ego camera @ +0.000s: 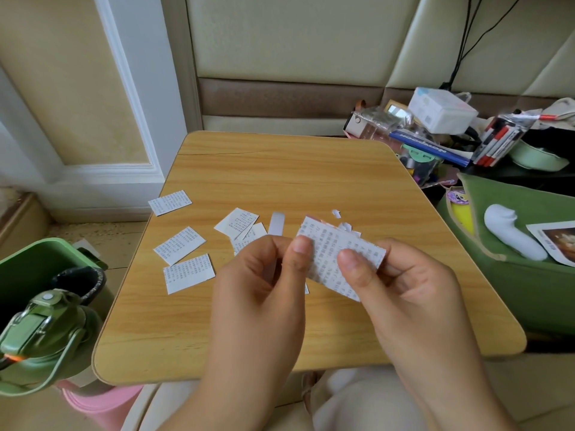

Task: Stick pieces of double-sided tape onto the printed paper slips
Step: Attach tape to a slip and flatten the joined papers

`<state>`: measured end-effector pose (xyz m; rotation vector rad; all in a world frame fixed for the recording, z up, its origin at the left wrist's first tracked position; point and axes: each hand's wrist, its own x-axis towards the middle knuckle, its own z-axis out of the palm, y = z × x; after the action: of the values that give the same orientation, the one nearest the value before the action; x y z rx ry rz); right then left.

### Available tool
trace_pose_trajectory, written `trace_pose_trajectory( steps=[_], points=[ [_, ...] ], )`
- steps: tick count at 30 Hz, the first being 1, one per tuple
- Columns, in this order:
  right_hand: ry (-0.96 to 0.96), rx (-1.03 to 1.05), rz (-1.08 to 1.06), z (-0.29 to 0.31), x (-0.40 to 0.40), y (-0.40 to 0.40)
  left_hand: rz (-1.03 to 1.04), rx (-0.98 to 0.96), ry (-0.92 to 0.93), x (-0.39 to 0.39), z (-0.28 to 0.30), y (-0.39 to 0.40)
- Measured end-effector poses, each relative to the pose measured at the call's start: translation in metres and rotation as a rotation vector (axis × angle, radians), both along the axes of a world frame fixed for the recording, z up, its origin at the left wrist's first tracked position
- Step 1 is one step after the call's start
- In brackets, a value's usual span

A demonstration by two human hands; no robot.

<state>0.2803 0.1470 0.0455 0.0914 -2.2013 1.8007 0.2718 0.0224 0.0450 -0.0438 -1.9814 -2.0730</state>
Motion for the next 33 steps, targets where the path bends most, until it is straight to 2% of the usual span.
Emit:
trace_pose_trajectory(
  steps=[6, 25, 33],
  points=[
    [-0.024, 0.048, 0.023, 0.008, -0.008, -0.002, 0.082, -0.216, 0.062, 0.001, -0.014, 0.0],
    [0.048, 0.203, -0.089, 0.002, -0.008, -0.012, 0.115, -0.282, 0.042, -0.004, -0.016, 0.004],
    [0.106, 0.187, -0.118, -0.001, -0.007, -0.014, 0.128, -0.295, 0.044, -0.005, -0.014, 0.004]
  ],
)
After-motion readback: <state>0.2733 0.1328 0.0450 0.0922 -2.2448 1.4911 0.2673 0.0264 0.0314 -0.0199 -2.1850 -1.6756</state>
